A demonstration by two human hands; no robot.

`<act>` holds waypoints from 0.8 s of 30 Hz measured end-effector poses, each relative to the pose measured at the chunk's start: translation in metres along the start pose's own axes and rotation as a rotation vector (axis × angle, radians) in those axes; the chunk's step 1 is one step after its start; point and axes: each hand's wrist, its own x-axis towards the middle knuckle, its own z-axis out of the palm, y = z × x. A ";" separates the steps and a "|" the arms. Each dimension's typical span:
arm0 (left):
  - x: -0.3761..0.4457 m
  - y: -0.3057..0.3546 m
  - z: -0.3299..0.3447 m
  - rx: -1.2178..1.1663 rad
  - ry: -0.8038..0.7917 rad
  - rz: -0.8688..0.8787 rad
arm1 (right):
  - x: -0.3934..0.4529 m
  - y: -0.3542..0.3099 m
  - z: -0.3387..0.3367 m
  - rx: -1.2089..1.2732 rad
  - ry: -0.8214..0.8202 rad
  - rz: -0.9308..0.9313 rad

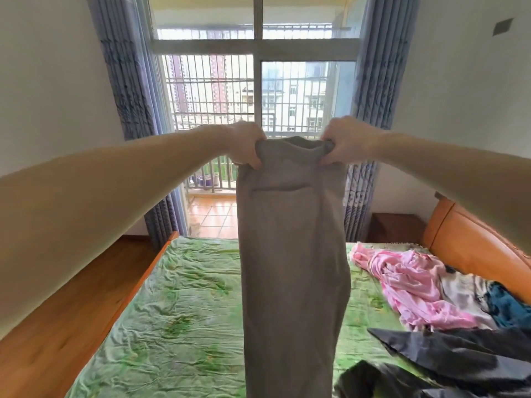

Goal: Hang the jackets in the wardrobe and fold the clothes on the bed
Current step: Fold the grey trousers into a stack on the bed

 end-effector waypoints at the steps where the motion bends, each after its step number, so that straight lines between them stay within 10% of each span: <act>1: 0.010 -0.004 -0.003 0.058 0.084 0.028 | 0.011 0.002 0.000 -0.029 0.079 0.012; 11: 0.066 -0.017 -0.059 0.319 0.652 0.086 | 0.064 0.025 -0.045 -0.381 0.598 0.053; 24: -0.021 -0.016 0.159 -0.156 0.335 0.031 | -0.042 0.020 0.136 -0.381 0.247 -0.146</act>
